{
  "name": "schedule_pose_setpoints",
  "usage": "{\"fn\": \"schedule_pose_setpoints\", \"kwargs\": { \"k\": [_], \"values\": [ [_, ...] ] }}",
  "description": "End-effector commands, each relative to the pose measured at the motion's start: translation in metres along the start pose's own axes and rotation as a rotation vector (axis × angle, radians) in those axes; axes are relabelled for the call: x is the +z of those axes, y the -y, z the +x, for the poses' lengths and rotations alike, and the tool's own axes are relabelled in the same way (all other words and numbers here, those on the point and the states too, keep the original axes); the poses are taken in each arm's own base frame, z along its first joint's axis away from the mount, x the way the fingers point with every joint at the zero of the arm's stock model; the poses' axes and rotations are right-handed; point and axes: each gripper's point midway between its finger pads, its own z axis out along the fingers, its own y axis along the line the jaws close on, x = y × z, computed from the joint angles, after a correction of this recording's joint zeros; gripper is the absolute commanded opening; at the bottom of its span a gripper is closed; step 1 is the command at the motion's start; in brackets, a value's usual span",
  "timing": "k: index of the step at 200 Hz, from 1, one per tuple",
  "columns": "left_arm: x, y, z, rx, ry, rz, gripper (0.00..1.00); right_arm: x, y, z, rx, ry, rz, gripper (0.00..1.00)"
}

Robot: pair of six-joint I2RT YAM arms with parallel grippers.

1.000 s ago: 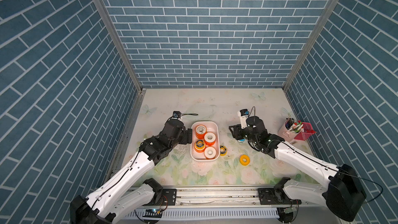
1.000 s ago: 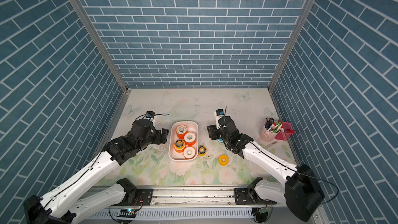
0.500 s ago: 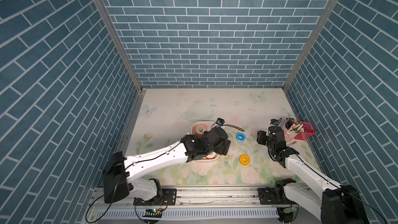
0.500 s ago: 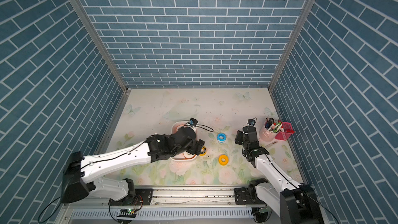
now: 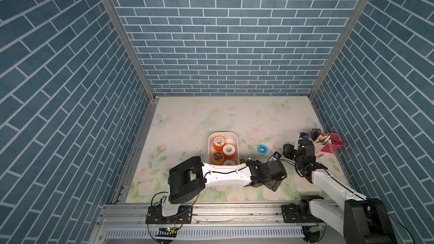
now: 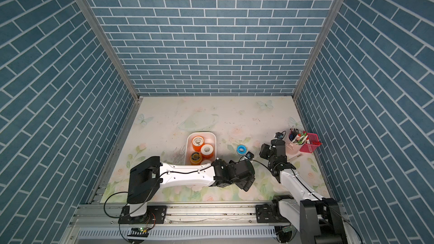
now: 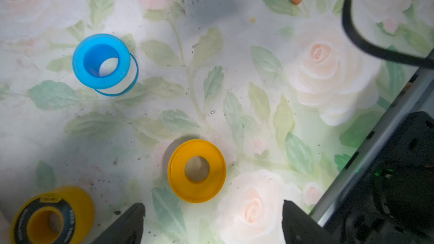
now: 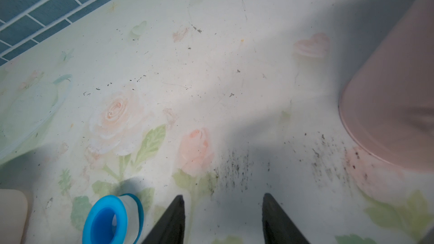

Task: Put the sealing tape into the storage box
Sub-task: Pick up the sealing tape at the center of the board.

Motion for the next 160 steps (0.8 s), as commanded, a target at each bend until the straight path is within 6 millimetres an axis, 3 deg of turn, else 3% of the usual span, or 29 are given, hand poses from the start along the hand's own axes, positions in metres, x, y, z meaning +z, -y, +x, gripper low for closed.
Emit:
{"fn": "schedule_pose_setpoints", "kwargs": {
  "k": [1, 102, 160],
  "values": [
    [0.014, -0.002, 0.003, 0.017, -0.026, -0.039, 0.95, 0.001, -0.004, 0.000, 0.021, 0.002, -0.033, 0.55],
    [0.046, -0.019, 0.017, 0.016, -0.075, -0.125, 0.89, 0.005, -0.007, 0.004, 0.023, -0.022, -0.056, 0.56],
    [0.055, -0.022, 0.019, 0.006, -0.085, -0.121, 0.79, 0.007, -0.009, 0.006, 0.021, -0.033, -0.062, 0.56]
  ]
}}
